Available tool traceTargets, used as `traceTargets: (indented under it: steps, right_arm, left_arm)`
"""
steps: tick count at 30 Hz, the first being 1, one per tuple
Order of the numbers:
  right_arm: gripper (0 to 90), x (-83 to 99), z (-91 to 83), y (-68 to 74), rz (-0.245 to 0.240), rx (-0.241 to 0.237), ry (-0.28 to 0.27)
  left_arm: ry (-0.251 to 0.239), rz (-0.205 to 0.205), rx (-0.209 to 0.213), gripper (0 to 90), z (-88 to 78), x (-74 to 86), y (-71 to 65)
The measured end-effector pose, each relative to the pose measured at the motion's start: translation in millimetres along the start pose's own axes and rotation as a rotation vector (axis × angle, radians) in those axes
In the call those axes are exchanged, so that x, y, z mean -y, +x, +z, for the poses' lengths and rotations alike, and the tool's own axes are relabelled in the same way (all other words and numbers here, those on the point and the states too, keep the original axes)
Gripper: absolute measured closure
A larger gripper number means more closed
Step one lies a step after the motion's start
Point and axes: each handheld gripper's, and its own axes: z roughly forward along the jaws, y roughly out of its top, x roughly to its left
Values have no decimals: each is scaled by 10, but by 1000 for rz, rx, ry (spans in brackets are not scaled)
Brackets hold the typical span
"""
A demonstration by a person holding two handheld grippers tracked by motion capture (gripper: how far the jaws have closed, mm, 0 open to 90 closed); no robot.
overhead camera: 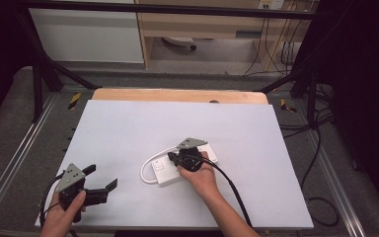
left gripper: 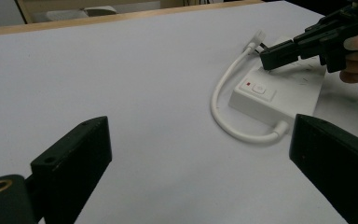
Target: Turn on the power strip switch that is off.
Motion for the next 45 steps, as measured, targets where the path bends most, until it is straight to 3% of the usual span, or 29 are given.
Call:
traceTargets:
  steps: [9,27,30,45]
  right_arm:
    - [900,16,47,67,-9,-24,9]
    - [900,3,-5,-20,-4,20,5]
    - [900,24,-22,-60,18,14,0]
    - [900,37,-14,-38,4,9,-8]
  left_arm:
    - [0,0,0,57,-2,1,0]
    - [0,-1,0,57,0,0,-2]
    - [1,2,0,57,2,-1,-1]
    - [2,-1,-1,57,4,-2,0]
